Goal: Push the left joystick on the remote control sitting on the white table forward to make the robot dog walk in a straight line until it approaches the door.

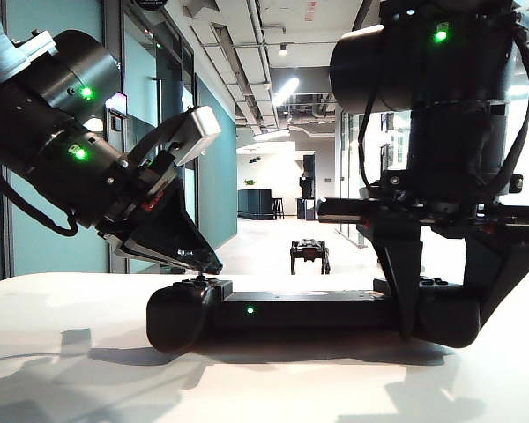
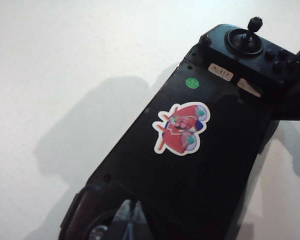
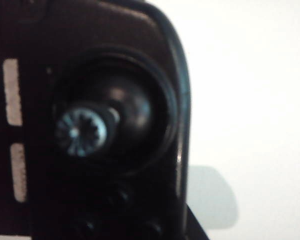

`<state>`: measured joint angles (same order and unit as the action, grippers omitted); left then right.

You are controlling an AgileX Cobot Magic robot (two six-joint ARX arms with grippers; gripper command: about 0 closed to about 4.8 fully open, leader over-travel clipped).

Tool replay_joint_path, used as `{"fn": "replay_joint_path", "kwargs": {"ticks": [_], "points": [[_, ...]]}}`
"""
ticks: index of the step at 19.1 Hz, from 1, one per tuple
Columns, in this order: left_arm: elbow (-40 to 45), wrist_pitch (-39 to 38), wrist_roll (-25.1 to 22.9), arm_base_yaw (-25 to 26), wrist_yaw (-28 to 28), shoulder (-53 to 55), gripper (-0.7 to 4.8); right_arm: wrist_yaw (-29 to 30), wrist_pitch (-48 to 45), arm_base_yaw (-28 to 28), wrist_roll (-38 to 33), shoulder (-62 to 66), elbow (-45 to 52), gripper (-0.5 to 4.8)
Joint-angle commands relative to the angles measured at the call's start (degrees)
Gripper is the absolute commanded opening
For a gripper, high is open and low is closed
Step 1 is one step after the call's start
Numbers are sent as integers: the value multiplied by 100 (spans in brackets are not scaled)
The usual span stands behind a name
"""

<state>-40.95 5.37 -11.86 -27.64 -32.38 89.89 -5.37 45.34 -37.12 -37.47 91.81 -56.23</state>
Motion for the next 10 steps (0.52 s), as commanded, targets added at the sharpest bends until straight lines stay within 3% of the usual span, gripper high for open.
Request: {"fn": "replay_joint_path", "kwargs": {"ticks": [1, 10], "points": [[-15, 72, -13, 0, 20, -9, -5, 44, -13, -13, 31, -37, -35, 165], [-15, 72, -13, 0, 20, -9, -5, 42, -15, -13, 66, -35, -35, 166]]}}
